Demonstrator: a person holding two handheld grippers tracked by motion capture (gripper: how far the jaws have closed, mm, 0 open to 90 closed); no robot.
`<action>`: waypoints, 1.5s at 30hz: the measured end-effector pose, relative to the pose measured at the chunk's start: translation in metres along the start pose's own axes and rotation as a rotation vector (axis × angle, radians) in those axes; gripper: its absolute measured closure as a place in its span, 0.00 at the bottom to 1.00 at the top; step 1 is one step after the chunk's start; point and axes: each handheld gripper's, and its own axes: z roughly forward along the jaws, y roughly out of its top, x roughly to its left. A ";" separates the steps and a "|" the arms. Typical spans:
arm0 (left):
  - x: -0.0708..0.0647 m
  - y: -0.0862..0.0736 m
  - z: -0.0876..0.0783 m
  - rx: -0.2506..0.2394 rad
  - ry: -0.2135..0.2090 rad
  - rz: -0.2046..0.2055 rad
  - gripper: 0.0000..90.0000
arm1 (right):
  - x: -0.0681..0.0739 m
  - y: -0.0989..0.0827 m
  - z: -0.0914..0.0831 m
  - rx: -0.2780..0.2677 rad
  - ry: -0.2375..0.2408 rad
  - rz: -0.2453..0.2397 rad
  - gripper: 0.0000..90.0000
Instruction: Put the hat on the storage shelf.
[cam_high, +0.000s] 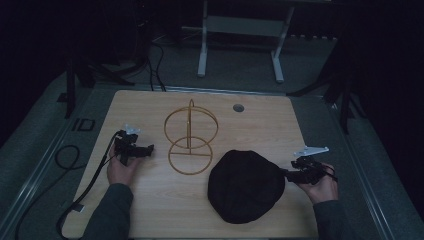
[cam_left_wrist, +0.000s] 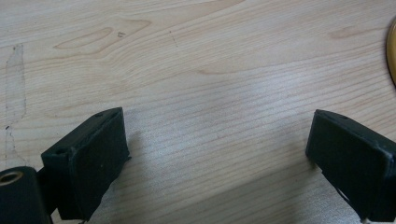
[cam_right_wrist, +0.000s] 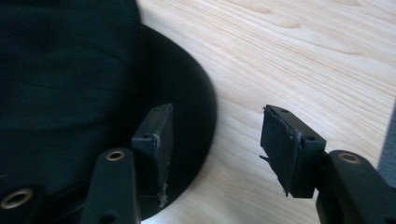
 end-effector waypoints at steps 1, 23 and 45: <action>0.000 0.000 0.000 0.000 0.000 0.000 0.06 | 0.002 0.002 -0.002 0.003 0.008 -0.004 0.48; 0.000 0.000 0.000 -0.001 -0.001 -0.002 0.06 | 0.032 0.030 0.008 0.081 0.079 -0.004 0.39; -0.001 0.000 0.000 -0.002 -0.002 -0.001 0.06 | 0.046 0.038 0.038 0.253 0.024 0.091 0.56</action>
